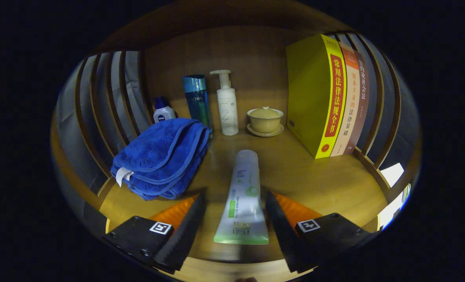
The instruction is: Pull open the drawer, take out the items inside it, and place them on the countertop above the cabinet.
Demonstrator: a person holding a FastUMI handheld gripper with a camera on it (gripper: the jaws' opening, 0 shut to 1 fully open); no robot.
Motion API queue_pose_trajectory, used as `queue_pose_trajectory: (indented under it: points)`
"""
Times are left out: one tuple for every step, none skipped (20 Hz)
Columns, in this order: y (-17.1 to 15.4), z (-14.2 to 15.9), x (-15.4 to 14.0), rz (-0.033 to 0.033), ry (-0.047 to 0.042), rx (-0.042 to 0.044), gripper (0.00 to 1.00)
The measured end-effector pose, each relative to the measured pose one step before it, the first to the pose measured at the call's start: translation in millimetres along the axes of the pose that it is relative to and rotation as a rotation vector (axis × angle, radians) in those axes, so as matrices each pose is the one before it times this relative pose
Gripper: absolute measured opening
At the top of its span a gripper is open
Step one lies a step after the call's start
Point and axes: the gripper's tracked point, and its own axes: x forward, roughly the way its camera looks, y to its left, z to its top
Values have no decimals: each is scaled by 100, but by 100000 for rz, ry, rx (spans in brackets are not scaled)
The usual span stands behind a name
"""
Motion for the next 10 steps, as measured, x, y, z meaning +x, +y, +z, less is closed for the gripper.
queue_pose_trajectory:
  points:
    - [204, 4, -138, 67, -132, -590, 100]
    - [188, 39, -122, 23, -471, -438, 100]
    - [-11, 159, -371, -152, -749, -372, 100]
    - [-41, 376, -481, -397, -1733, -307, 100]
    - [-165, 610, -722, -1181, -2291, -516, 100]
    - [-264, 610, -947, -885, -2325, -321, 100]
    - [125, 467, -1118, 112, -2177, -83, 100]
    - [50, 615, -1150, 406, -2208, -125, 100]
    - [219, 541, -1473, 949, -2267, -208, 100]
    - [393, 782, -1488, 1708, -3456, -291, 100]
